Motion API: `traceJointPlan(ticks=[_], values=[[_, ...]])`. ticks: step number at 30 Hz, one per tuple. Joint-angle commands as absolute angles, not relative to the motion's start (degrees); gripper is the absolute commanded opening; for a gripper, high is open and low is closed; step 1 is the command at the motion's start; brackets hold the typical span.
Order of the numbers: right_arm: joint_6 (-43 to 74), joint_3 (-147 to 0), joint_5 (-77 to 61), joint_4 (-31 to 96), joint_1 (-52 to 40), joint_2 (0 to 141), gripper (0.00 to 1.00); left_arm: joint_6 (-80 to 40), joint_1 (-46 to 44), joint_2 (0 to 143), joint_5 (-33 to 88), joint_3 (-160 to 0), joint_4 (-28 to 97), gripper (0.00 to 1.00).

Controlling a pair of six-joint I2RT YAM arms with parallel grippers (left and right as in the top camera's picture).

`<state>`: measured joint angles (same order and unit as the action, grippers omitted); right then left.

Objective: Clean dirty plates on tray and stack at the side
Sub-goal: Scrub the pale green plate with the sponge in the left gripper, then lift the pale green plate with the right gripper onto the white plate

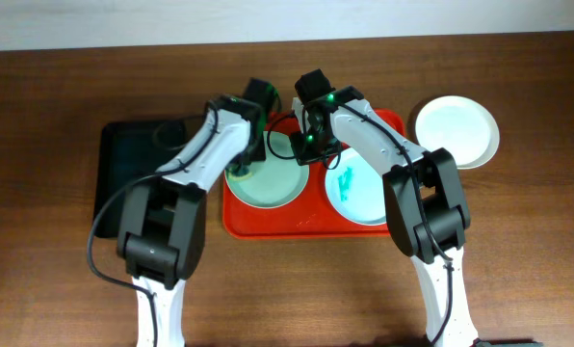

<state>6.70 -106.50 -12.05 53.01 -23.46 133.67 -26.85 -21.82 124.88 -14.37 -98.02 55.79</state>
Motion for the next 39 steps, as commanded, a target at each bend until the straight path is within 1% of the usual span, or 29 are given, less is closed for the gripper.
traceJointPlan(ticks=[1,5,10,13,17,19,21,24,28,30,32,36,39], values=[[6.5,-105.3,-8.3,54.0,-23.6,135.5,0.04,-26.0,-20.1,124.7,9.5,-100.8,52.1,0.0],[6.5,-105.3,-8.3,53.9,-23.6,135.5,0.04,-23.8,-20.1,126.7,8.8,-100.2,51.5,0.0],[6.5,-105.3,-8.3,53.8,-23.6,135.5,0.04,-23.5,-20.0,127.7,-6.0,-100.1,55.1,0.0],[6.5,-105.3,-8.3,53.6,-23.6,135.5,0.04,-23.5,-19.7,128.3,-7.2,-98.5,53.6,0.0],[6.5,-105.3,-8.3,53.6,-23.6,135.5,0.04,-23.4,-19.4,133.0,-8.0,-96.6,52.4,0.0],[6.5,-105.3,-8.3,53.6,-23.6,135.5,0.04,-23.5,-19.2,133.4,-14.9,-96.6,53.9,0.0],[6.5,-105.3,-8.3,53.5,-23.6,135.5,0.04,-23.5,-19.0,132.6,-26.8,-97.8,57.5,0.0],[6.5,-105.3,-8.3,53.2,-23.6,135.5,0.04,-25.1,-18.9,129.8,-34.8,-100.9,62.6,0.0],[6.5,-106.2,-6.5,53.4,-23.6,135.3,0.04,-27.8,-18.9,120.8,-34.3,-104.5,65.3,0.0],[6.5,-108.0,-6.5,54.2,-23.6,134.5,0.04,-27.8,-17.9,115.9,-31.5,-104.5,65.6,0.0],[6.4,-110.4,-2.5,55.8,-23.9,132.3,0.04,-27.8,-15.5,112.7,-26.5,-104.5,66.2,0.0],[6.3,-117.8,19.2,63.8,-26.9,127.6,0.04,-27.8,-5.3,110.9,-15.3,-104.1,69.8,0.0],[6.2,-124.1,34.3,70.0,-31.7,125.9,0.04,-27.8,2.6,110.9,-11.7,-101.4,69.7,0.0]])
